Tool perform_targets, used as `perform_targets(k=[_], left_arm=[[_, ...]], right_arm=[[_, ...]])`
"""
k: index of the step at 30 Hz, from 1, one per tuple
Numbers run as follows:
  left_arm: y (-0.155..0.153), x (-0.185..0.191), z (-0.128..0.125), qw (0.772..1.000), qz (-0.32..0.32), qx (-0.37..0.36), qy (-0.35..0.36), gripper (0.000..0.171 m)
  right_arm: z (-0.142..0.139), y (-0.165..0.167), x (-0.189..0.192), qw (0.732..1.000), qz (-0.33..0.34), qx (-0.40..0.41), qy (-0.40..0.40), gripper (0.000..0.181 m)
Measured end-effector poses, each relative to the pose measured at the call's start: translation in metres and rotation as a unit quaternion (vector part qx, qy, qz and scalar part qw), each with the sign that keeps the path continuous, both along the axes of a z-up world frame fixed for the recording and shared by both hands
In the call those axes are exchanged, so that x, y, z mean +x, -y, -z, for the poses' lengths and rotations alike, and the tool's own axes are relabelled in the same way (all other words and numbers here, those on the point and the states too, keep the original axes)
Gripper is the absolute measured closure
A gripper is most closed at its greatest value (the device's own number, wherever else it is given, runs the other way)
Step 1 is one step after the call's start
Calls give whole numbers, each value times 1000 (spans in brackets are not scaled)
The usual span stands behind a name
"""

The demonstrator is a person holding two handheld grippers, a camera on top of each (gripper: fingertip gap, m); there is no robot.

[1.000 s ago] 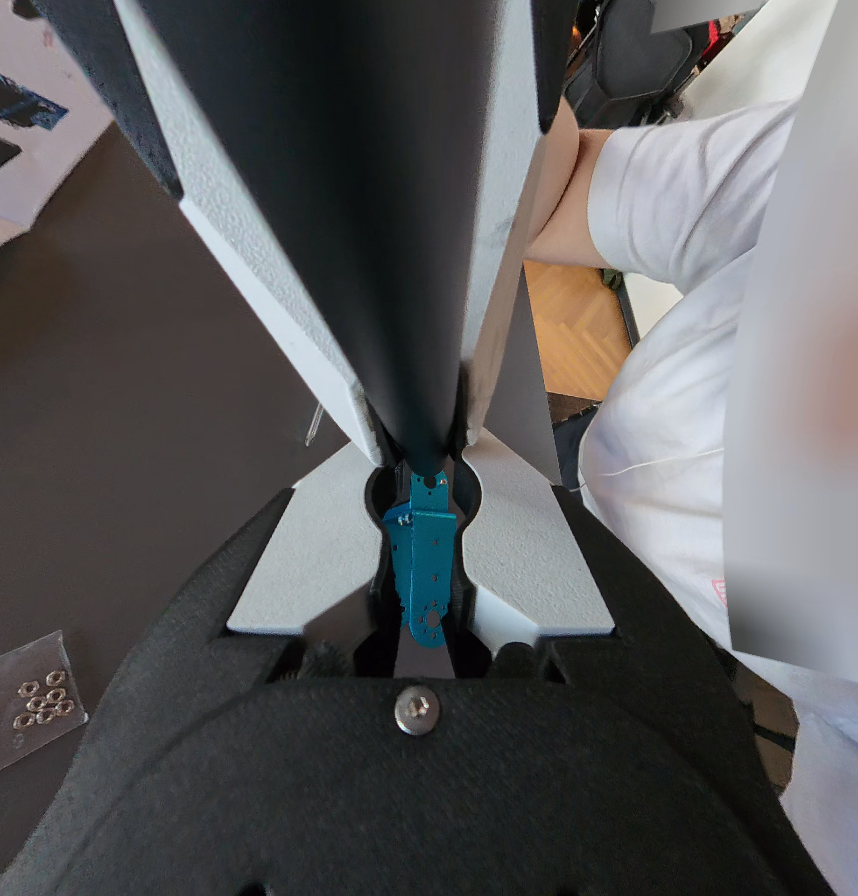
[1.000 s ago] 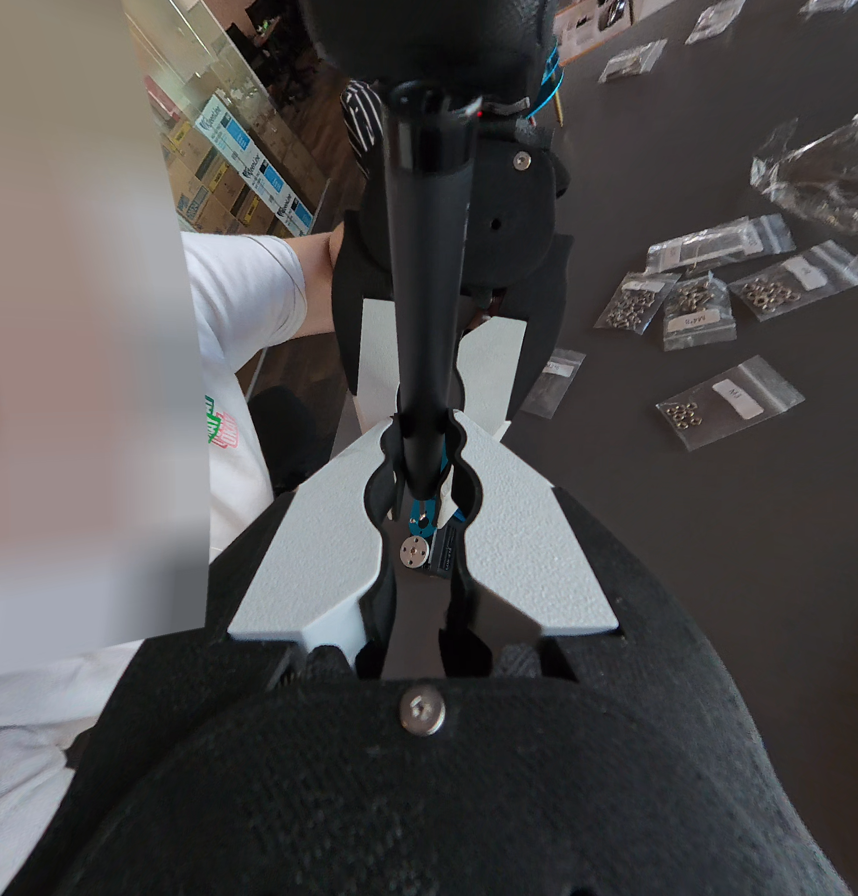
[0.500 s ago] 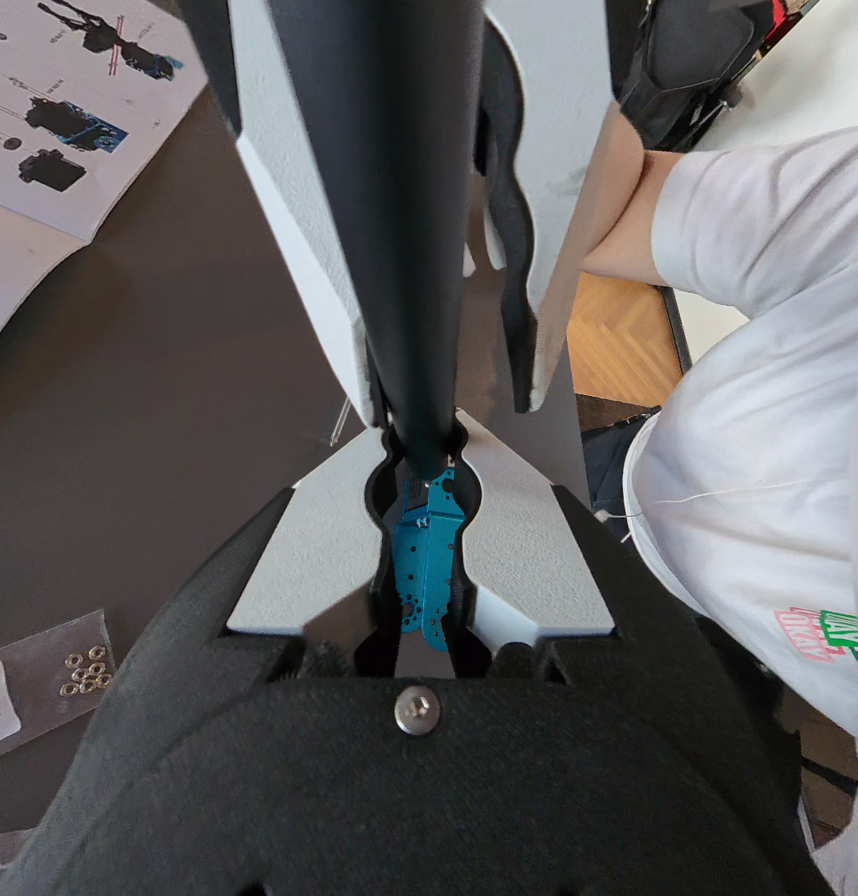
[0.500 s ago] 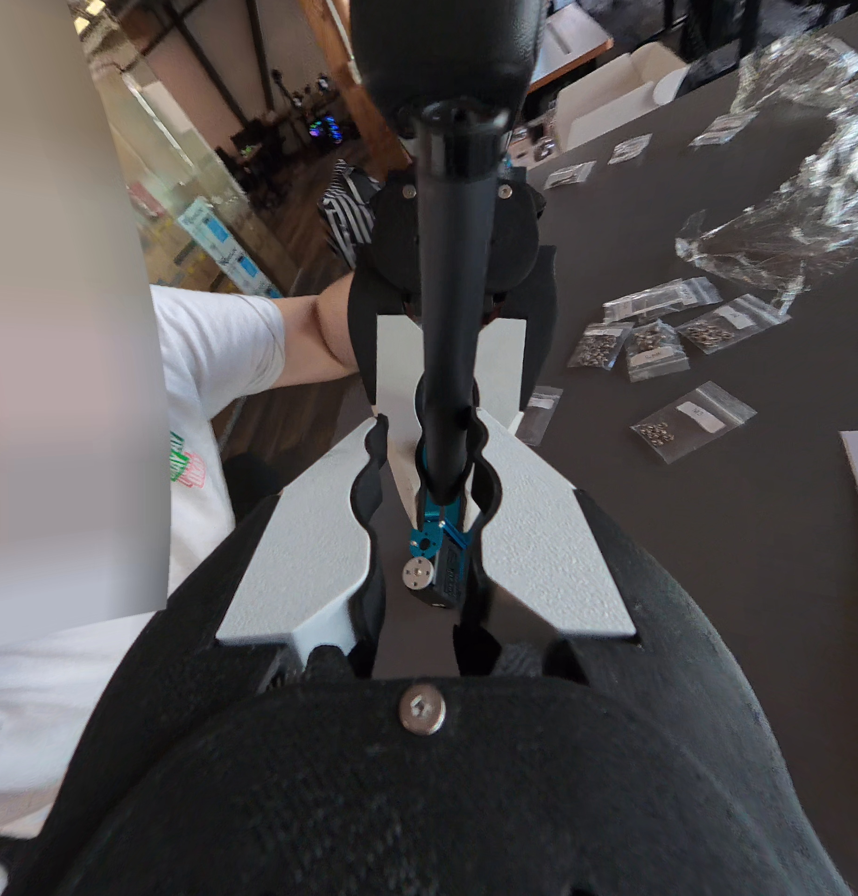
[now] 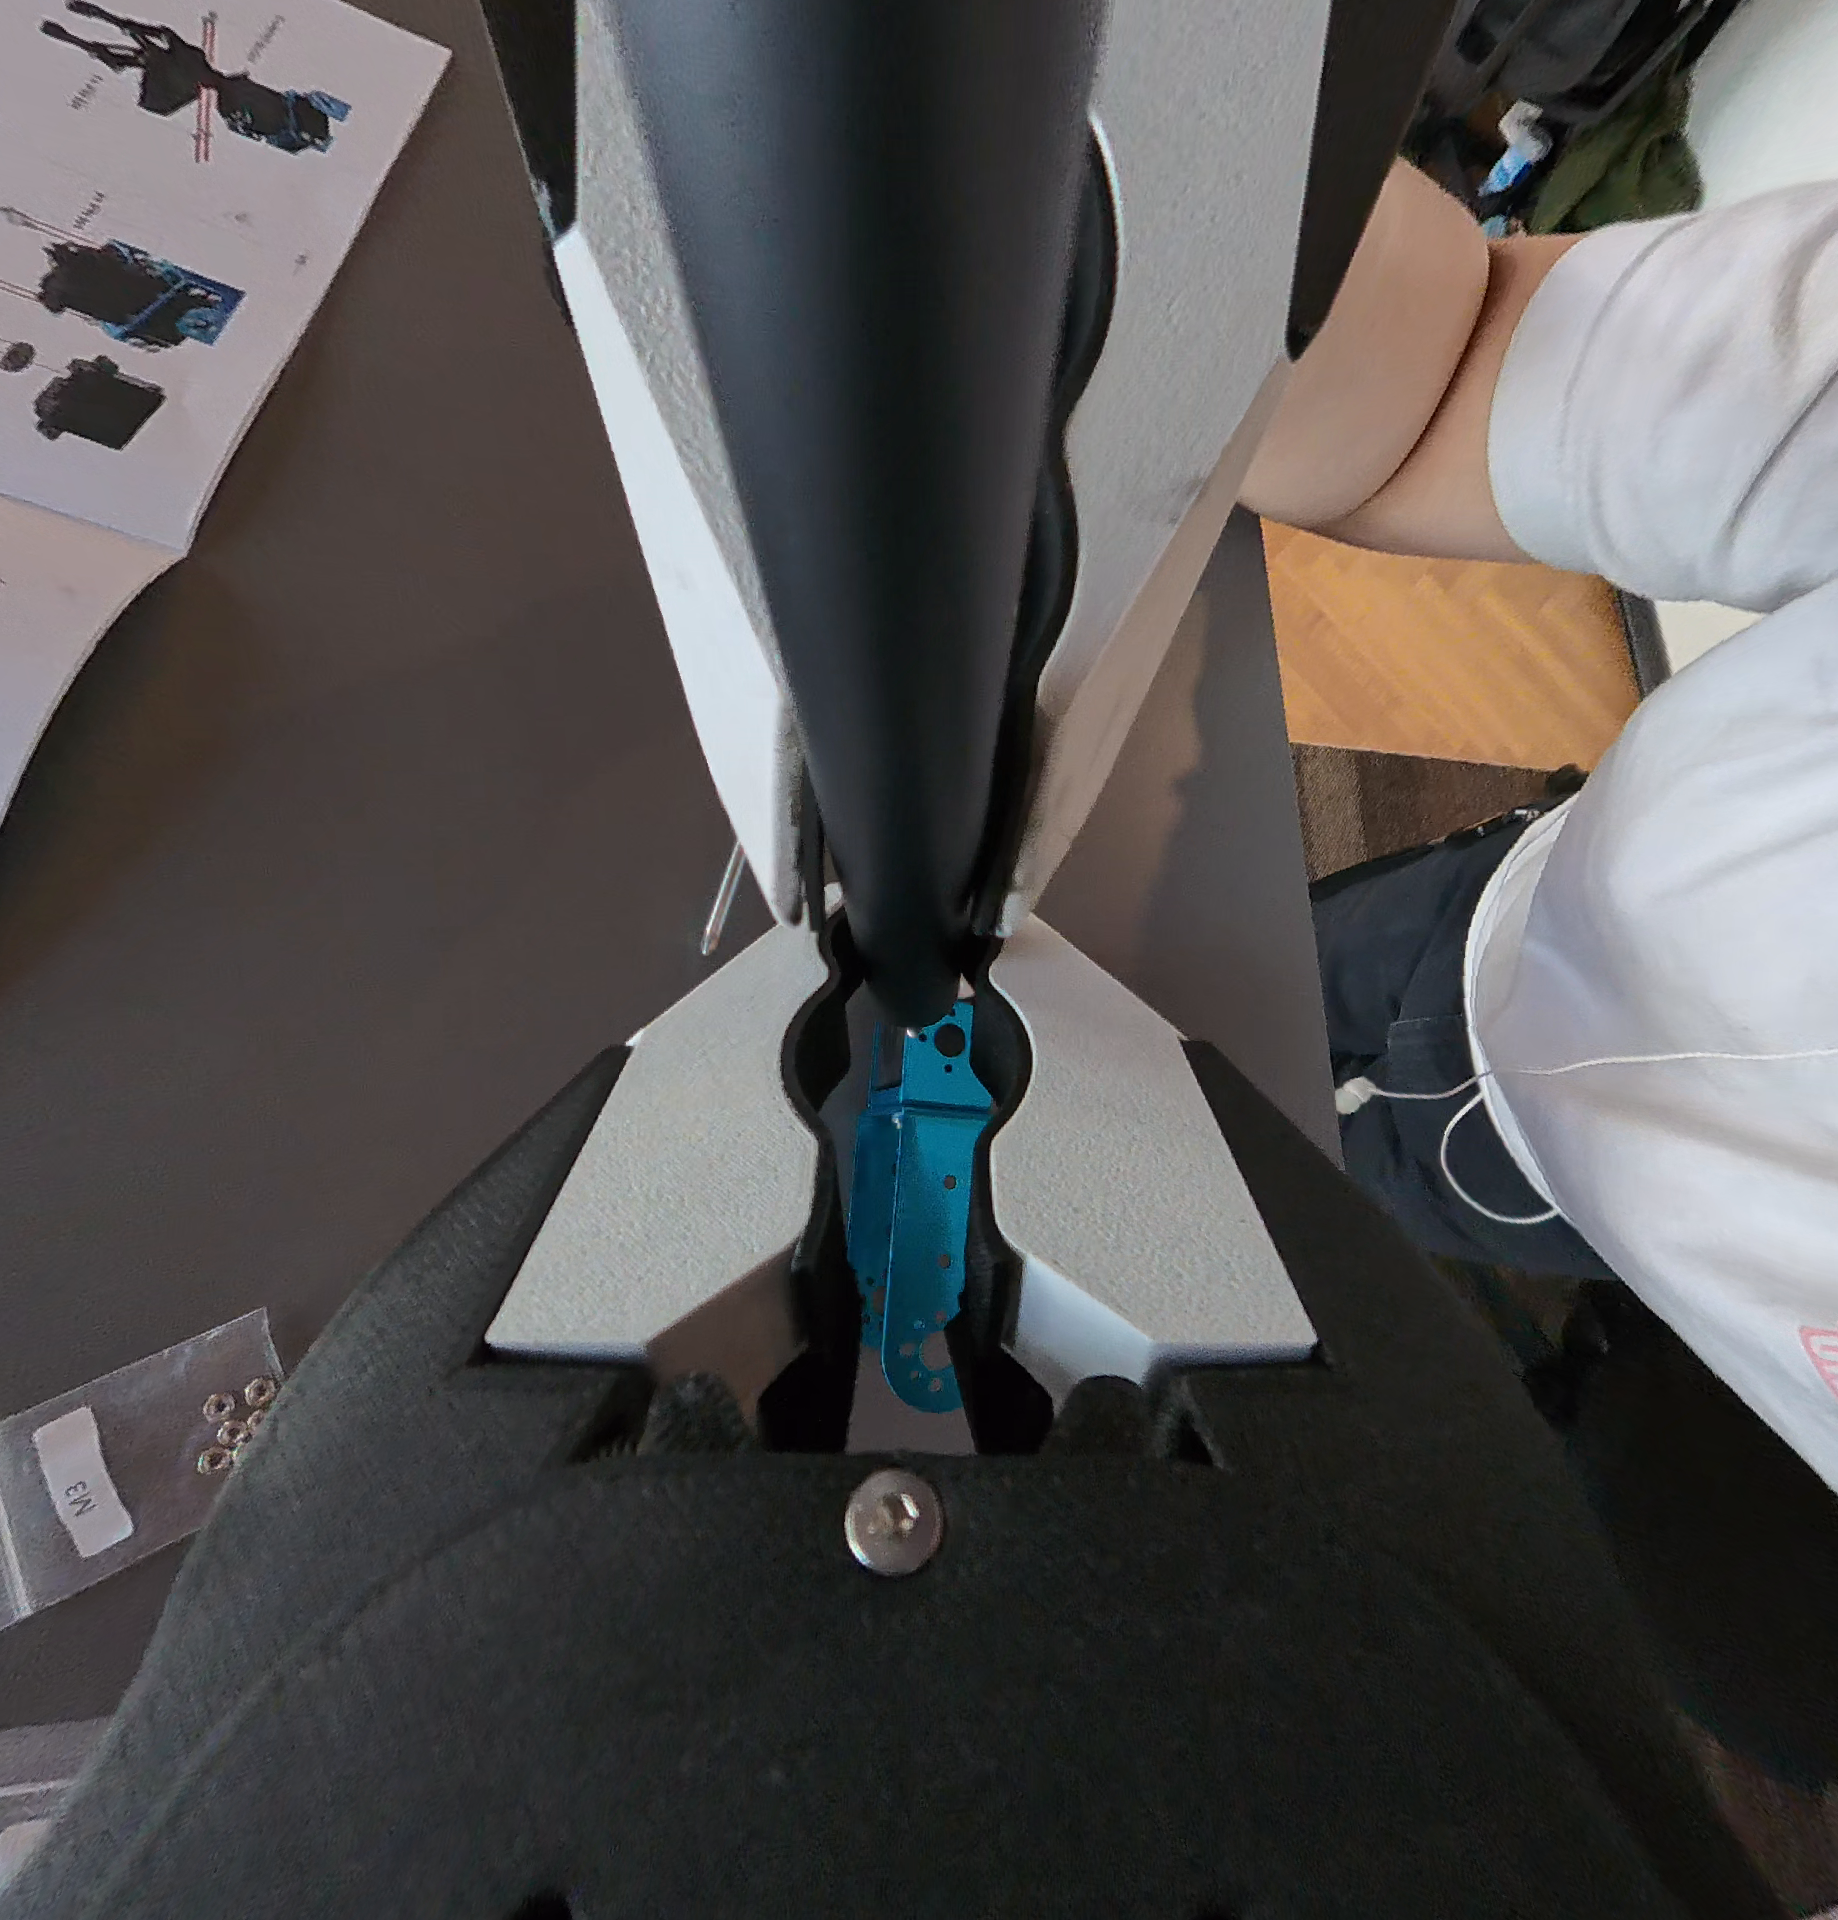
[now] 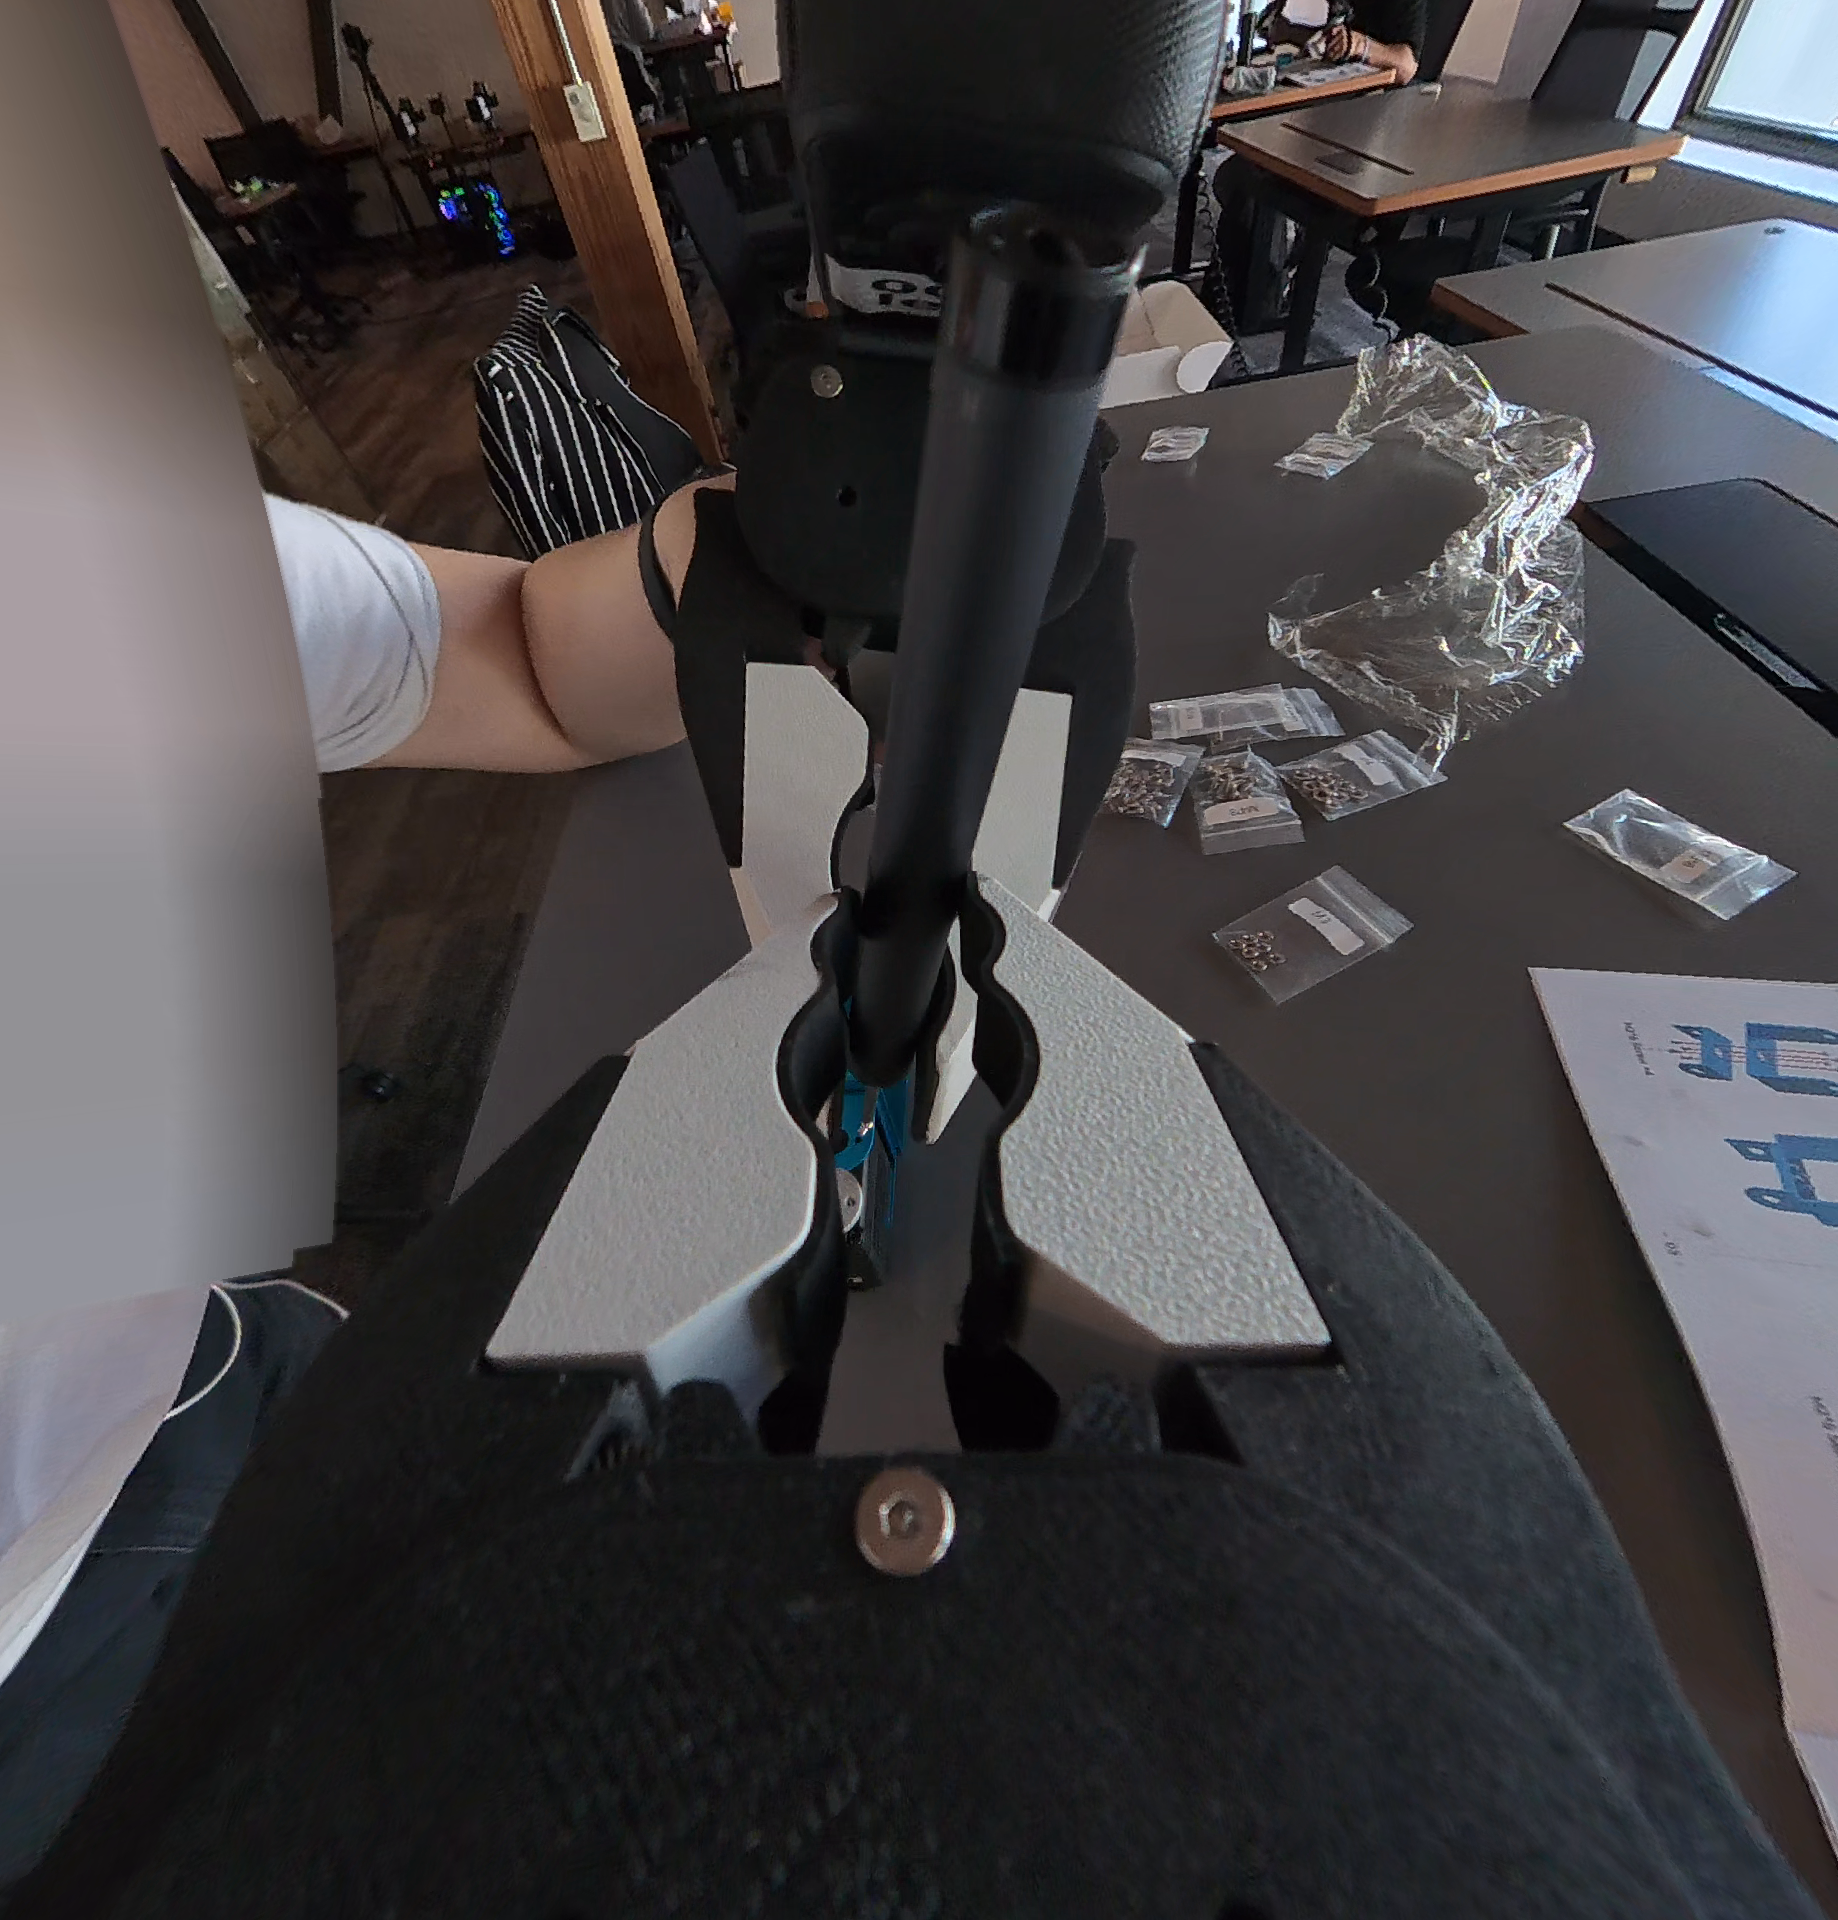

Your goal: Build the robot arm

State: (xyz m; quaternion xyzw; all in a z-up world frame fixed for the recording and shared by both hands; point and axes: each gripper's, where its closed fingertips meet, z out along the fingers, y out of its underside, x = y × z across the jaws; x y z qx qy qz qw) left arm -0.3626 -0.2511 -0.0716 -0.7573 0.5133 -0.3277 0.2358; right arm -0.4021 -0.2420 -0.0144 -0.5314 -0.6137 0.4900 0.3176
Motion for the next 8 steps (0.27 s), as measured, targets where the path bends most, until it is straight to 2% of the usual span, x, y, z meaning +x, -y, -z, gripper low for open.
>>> perform_targets(k=[8], left_arm=[[8,4,4,999,13,24,-29,155]], right_arm=[[-1,10,6,999,1,36,-38,163]])
